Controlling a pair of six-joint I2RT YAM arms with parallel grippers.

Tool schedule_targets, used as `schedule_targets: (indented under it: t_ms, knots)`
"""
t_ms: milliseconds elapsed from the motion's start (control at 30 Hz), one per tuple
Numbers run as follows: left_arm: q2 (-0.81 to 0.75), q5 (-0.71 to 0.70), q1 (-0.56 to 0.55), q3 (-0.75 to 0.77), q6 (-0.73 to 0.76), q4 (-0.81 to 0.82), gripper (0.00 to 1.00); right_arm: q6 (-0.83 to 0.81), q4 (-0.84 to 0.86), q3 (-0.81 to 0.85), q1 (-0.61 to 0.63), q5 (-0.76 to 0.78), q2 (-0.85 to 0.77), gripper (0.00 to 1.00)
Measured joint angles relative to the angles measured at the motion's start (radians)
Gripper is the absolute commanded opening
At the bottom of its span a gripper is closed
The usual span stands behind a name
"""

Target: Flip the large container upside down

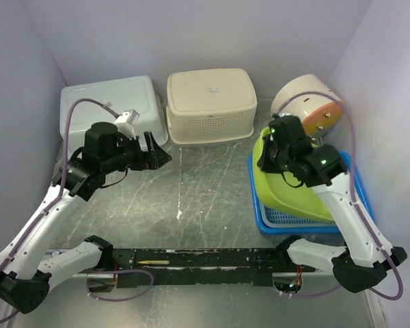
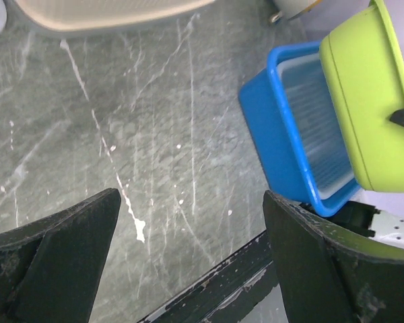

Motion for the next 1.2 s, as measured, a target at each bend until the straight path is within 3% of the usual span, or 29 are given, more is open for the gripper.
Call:
schedule_targets:
  t_ms: [267,467,633,833,1033,1200]
  knots:
    - [-0.002,-0.028,0.0,0.188,-0.002,-0.052,0.96,0.019,-0.094,0.581,-0.002,-0.135,0.176,0.0]
    - [-0.021,-0.094,0.0,0.32,-0.013,-0.092,0.95,0.07,0.078,0.695,-0.002,-0.33,0.211,0.0]
    - [-0.043,-0.164,0.0,0.431,-0.042,-0.14,0.94,0.191,0.396,0.516,-0.002,-0.524,0.187,0.0]
    - [-0.113,-0.24,0.0,0.536,-0.072,-0.146,0.94,0.444,0.892,0.123,0.031,-0.702,0.158,0.0]
    - [-0.174,-0.29,0.0,0.566,-0.085,-0.109,0.94,0.636,1.228,-0.108,0.154,-0.712,0.165,0.0]
    - [-0.176,-0.297,0.0,0.544,-0.096,-0.069,0.94,0.78,1.513,-0.185,0.245,-0.721,0.225,0.0]
